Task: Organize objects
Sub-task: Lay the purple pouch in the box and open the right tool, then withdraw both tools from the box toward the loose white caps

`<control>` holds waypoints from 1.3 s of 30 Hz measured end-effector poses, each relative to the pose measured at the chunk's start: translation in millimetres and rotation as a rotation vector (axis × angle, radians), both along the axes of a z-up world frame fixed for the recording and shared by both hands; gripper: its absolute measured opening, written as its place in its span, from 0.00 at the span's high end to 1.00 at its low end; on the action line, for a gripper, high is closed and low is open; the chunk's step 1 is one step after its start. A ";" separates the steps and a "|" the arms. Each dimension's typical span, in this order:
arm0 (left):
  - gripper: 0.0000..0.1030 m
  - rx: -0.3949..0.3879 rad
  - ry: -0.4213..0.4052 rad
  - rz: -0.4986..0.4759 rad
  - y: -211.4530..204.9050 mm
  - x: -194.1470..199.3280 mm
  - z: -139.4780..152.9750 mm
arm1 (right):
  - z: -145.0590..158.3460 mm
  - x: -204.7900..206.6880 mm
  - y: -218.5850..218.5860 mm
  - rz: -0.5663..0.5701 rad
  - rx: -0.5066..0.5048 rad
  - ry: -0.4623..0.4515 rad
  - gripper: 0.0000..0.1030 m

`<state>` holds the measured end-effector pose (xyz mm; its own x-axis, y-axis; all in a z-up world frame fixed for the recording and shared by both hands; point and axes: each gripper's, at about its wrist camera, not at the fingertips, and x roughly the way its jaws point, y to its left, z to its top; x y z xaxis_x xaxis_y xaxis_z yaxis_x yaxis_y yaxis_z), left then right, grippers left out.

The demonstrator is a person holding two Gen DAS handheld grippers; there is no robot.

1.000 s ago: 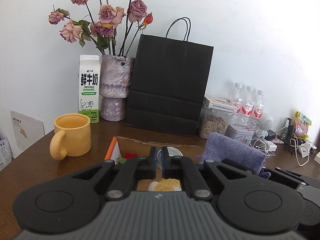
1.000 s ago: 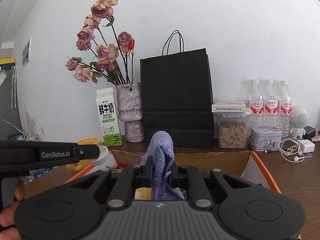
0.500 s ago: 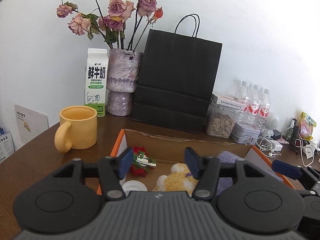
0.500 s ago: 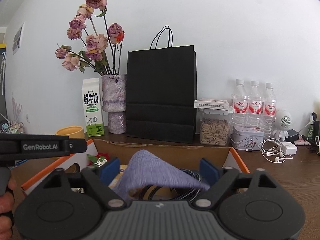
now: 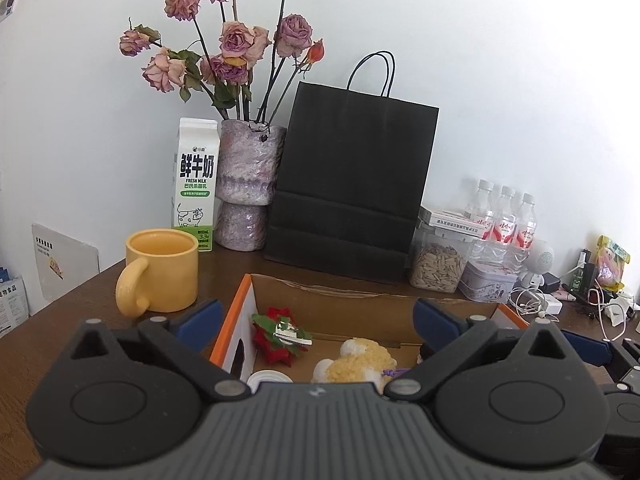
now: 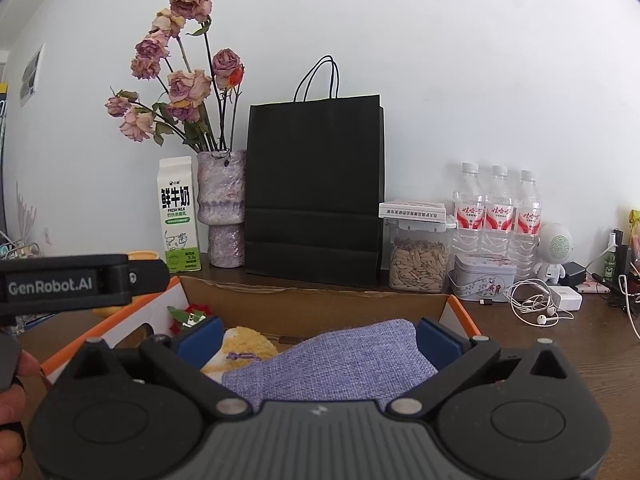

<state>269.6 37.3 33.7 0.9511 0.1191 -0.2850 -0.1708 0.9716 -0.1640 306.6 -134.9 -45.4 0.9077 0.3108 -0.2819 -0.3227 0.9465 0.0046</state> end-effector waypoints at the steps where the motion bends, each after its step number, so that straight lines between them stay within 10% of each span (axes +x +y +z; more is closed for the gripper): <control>1: 0.00 -0.002 -0.001 0.000 0.8 -0.6 -0.6 | 0.0 -0.9 -0.4 0.000 -0.001 0.000 0.00; 39: 0.00 0.005 0.042 -0.111 -1.6 -88.4 -42.0 | -33.7 -94.6 -34.4 0.042 -0.097 0.045 0.00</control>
